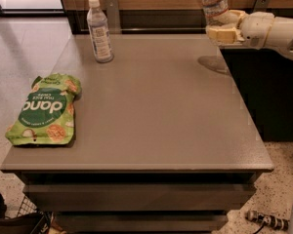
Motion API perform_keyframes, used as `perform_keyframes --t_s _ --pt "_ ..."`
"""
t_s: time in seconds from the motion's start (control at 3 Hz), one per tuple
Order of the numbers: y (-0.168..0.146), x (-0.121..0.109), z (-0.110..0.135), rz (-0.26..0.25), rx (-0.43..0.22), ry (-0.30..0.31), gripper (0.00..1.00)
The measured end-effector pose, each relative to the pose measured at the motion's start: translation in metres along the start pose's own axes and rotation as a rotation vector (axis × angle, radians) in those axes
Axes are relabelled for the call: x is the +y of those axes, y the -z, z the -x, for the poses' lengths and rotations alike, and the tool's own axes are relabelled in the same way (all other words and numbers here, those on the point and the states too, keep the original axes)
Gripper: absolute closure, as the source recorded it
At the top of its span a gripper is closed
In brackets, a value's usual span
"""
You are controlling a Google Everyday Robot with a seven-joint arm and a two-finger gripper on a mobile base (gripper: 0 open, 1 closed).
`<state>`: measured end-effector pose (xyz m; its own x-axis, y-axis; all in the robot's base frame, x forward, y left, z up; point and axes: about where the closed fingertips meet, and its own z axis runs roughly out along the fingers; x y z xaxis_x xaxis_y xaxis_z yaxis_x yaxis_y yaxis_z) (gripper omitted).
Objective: Place water bottle upright
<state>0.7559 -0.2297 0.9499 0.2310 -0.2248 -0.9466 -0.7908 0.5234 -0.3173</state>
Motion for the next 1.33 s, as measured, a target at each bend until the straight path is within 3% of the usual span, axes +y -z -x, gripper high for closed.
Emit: perform_keyframes --t_s 0.33,0.67,1.33 --pt "-0.009 0.008 -0.004 0.032 -0.044 0.033 1.00" --pt "-0.009 0.008 -0.004 0.032 -0.044 0.033 1.00" --pt "-0.005 0.023 -0.018 0.009 -0.029 -0.008 1.00"
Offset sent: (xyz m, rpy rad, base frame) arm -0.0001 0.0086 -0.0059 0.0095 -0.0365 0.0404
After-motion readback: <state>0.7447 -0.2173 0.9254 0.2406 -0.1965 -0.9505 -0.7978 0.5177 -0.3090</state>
